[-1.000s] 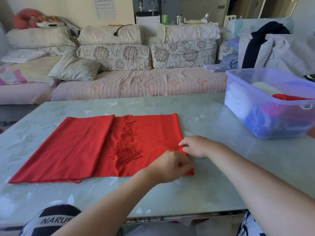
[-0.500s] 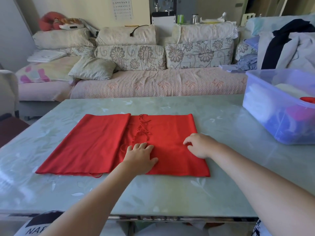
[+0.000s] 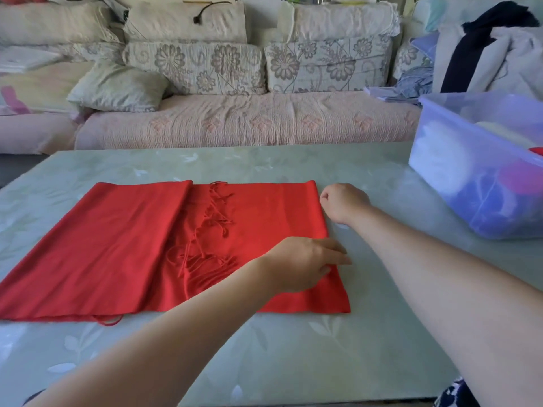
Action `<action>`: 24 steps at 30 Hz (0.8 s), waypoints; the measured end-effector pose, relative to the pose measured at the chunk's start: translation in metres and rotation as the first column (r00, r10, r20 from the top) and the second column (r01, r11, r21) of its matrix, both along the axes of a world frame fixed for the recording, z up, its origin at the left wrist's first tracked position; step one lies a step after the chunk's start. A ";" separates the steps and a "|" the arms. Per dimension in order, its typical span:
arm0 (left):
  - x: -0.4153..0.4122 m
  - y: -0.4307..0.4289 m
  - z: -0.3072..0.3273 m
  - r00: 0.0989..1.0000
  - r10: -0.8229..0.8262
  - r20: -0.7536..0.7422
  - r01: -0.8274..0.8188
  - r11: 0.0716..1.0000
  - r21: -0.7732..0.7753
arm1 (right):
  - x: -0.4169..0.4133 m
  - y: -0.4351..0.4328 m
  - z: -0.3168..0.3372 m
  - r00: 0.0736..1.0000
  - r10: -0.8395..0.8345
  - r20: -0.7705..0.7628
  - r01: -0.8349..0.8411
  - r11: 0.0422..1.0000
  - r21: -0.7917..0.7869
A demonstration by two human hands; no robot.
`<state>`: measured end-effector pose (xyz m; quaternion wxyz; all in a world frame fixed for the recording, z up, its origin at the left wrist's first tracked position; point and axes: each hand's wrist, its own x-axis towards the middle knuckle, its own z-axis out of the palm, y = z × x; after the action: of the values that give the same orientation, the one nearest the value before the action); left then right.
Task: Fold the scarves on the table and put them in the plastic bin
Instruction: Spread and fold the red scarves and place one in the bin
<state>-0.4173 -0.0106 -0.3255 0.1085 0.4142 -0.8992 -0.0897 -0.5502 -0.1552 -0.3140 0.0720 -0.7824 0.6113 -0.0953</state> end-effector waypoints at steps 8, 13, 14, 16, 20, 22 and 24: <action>-0.009 -0.002 -0.009 0.997 -0.050 0.063 0.054 0.996 -0.070 | 0.028 -0.033 -0.013 0.977 -0.168 0.134 0.154 0.982 0.106; 0.014 0.009 0.003 0.999 -0.035 -0.041 0.031 0.996 -0.086 | 0.041 -0.028 -0.001 0.902 -0.230 0.365 0.183 0.970 0.159; 0.024 0.013 0.006 0.997 -0.020 -0.073 0.013 0.996 -0.092 | 0.044 -0.027 0.001 0.884 -0.228 0.408 0.185 0.972 0.142; 0.049 0.024 0.012 0.990 0.035 -0.139 -0.049 0.994 -0.096 | 0.055 -0.022 0.007 0.849 -0.208 0.486 0.175 0.978 0.114; 0.109 0.042 0.019 0.963 0.167 -0.211 -0.188 0.979 -0.082 | 0.100 -0.008 0.019 0.801 -0.142 0.581 0.106 0.990 0.096; 0.139 0.049 0.023 0.942 0.226 -0.247 -0.240 0.970 -0.028 | 0.131 -0.002 0.023 0.795 -0.107 0.596 0.067 0.994 0.090; 0.168 0.057 0.027 0.924 0.266 -0.276 -0.270 0.963 0.023 | 0.162 0.001 0.025 0.798 -0.077 0.597 0.025 0.995 0.094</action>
<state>-0.2489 0.0462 -0.2985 0.2475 0.5157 -0.8109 -0.1239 -0.3880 -0.1542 -0.2887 0.2907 -0.6917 0.5812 -0.3150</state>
